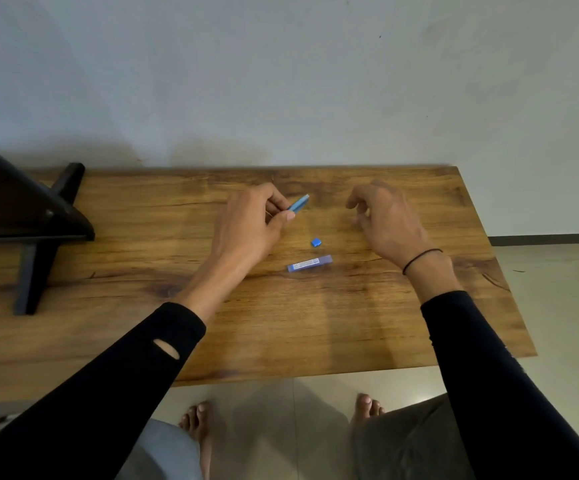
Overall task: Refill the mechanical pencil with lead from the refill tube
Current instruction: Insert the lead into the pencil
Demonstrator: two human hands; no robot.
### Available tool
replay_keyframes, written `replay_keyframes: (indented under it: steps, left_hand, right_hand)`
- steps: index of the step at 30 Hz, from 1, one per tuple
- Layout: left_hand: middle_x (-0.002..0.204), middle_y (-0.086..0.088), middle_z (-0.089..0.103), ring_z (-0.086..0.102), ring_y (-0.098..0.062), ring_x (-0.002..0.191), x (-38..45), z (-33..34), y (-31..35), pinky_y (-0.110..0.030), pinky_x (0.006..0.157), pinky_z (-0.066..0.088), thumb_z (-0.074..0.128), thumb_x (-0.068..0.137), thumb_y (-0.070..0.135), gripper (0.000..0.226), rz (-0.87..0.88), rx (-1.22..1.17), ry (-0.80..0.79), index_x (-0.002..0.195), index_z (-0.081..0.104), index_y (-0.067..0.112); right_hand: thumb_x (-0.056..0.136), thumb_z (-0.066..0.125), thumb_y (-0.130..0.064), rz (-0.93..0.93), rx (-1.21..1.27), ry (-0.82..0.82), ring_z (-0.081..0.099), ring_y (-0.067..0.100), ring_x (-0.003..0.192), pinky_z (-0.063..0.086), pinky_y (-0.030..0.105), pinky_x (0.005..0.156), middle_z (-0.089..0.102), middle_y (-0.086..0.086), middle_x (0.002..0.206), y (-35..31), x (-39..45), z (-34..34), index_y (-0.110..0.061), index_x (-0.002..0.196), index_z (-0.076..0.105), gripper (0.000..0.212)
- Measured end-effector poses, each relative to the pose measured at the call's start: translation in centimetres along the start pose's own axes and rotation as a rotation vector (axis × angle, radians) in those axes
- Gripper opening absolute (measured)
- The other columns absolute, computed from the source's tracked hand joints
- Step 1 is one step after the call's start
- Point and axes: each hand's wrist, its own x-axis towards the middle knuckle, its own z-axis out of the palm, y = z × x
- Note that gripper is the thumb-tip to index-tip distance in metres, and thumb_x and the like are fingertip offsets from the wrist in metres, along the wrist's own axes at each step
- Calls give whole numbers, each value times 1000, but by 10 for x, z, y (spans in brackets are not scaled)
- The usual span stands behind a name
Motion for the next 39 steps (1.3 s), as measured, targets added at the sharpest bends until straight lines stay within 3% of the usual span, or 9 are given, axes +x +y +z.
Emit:
replay_keyframes:
  steps: [4,10,19,25,30,35,39]
  left_hand:
    - [78,22,67,65,5,71,2,-2,2,-33,72,60,84,93,29,10,7,-5,20,94,74,31]
    - [76,23,67,65,7,70,3,-1,0,-32,71,61,85,92,30,10,12,3,19,94,75,30]
    - [74,25,65,65,8,70,6,1,0,-29,69,56,86,92,29,14,4,-7,30,90,72,34]
    - [74,25,65,64,8,69,8,3,4,-22,65,48,85,92,29,16,8,-16,23,89,70,35]
    - [72,26,64,67,4,71,8,3,5,-29,72,56,85,92,28,13,10,-18,16,90,73,32]
    - [72,27,63,64,9,71,6,3,5,-28,71,54,86,91,29,15,14,-10,10,90,72,34]
    - [72,28,62,62,11,70,6,1,5,-25,67,50,85,92,31,15,10,6,12,90,72,35]
  right_hand:
    - [86,75,3,51,11,-79,63,36,96,55,48,87,63,11,99,11,-1,0,-12,101,68,23]
    - [85,76,5,58,38,-71,66,32,90,56,44,80,67,9,93,15,1,2,-13,94,67,22]
    - [91,71,7,181,140,-125,67,27,88,58,42,81,70,11,96,36,-6,-26,-11,105,70,23]
    - [90,74,8,186,114,-216,62,13,74,51,26,67,70,7,89,40,-11,-29,-12,100,71,22]
    - [87,80,-1,104,76,-126,61,17,81,51,32,69,69,4,91,35,-9,-18,-17,101,72,22]
    - [88,78,-5,20,-2,-87,64,26,89,56,43,78,64,1,96,28,-7,-6,-18,87,69,16]
    - [93,74,-7,17,-24,-127,64,27,91,57,49,81,65,1,95,30,-6,-7,-16,89,68,12]
